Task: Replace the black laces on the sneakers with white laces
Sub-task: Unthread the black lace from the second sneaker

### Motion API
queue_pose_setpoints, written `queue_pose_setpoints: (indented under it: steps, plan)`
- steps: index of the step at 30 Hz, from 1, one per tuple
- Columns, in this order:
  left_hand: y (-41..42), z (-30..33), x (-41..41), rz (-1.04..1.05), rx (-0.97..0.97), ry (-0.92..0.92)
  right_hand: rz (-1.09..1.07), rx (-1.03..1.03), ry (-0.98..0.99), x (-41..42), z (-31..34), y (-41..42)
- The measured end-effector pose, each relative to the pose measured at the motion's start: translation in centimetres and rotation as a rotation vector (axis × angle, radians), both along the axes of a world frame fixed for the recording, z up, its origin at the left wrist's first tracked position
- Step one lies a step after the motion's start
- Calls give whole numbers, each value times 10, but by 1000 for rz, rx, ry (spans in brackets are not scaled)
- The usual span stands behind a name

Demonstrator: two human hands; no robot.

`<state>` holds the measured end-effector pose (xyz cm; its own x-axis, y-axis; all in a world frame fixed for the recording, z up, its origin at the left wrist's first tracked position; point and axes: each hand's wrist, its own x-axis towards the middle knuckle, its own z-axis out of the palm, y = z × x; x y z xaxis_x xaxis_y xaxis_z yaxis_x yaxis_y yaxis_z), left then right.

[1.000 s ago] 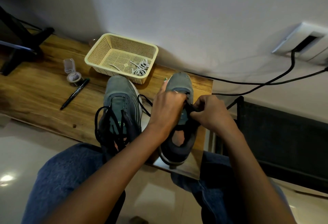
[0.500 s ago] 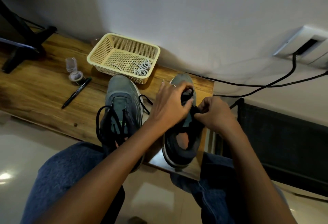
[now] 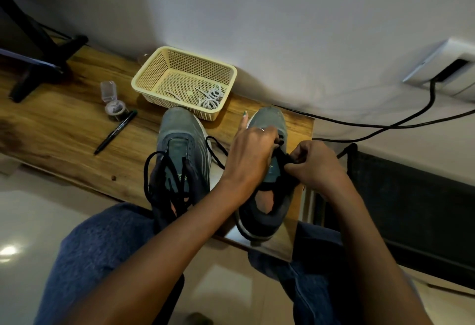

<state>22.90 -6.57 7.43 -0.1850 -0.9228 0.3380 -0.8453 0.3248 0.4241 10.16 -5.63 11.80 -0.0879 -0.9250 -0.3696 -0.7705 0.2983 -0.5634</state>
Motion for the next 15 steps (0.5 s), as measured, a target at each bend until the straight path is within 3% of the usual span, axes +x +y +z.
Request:
queue_pose_setpoints:
  steps: [7,11,15]
  plan:
    - [-12,22,26,225,-55,189,-36,-14,-3,-3,-3,-1]
    - [-12,22,29,285,96,-44,-1,-42,35,-1,-2,1]
    - [-4,17,14,94,115,-168,21,-57,68,2,-3,2]
